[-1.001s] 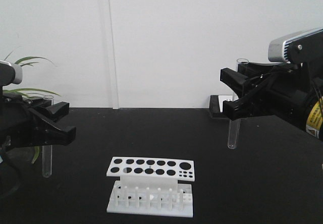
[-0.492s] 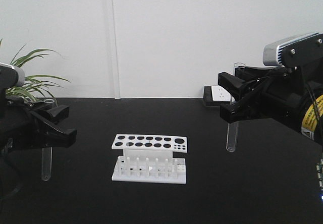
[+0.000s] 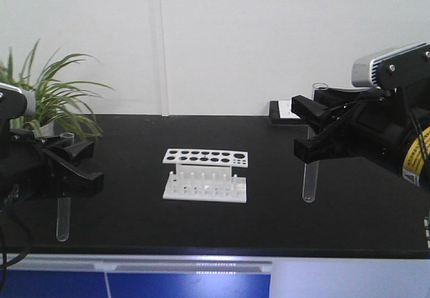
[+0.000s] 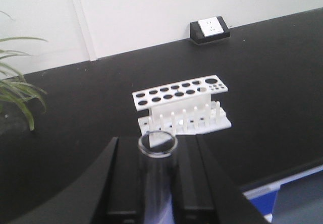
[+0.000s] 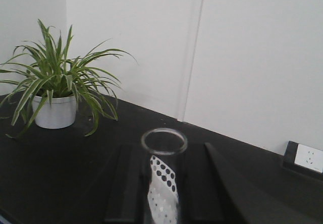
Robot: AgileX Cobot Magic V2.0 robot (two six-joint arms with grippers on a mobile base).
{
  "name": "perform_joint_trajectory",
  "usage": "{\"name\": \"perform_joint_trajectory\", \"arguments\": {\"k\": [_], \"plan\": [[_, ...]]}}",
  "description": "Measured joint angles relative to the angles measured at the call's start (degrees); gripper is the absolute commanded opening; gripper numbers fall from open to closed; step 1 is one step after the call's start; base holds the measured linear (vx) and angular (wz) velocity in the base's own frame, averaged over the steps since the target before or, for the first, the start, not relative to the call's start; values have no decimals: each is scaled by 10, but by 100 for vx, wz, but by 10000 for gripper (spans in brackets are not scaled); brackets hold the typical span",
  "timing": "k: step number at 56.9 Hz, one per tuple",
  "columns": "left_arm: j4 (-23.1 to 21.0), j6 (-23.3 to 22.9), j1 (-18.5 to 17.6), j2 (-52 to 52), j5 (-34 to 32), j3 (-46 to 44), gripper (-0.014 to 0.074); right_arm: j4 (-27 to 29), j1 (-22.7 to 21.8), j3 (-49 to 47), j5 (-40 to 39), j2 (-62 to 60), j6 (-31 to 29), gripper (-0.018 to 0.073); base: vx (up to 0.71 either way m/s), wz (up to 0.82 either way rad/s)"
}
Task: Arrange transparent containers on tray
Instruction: 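Hold both test tubes while the base drives to the yellow tray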
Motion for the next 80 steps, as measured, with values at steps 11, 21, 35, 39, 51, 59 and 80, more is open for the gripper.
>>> {"name": "perform_joint_trajectory", "arguments": {"k": [11,21,35,39,51,59,80], "plan": [[0,0,0,0,1,0,-8,0,0,0,0,0,0,-11,-32,20],[0,0,0,0,4,0,-8,0,0,0,0,0,0,-11,-33,26],[0,0,0,0,4,0,-8,0,0,0,0,0,0,-11,-33,28],[0,0,0,0,4,0,-8,0,0,0,0,0,0,-11,-33,29],[0,0,0,0,4,0,-8,0,0,0,0,0,0,-11,-32,32],[0,0,0,0,4,0,-8,0,0,0,0,0,0,-11,-31,38],[0,0,0,0,10,0,-8,0,0,0,0,0,0,-11,-30,44]]}}
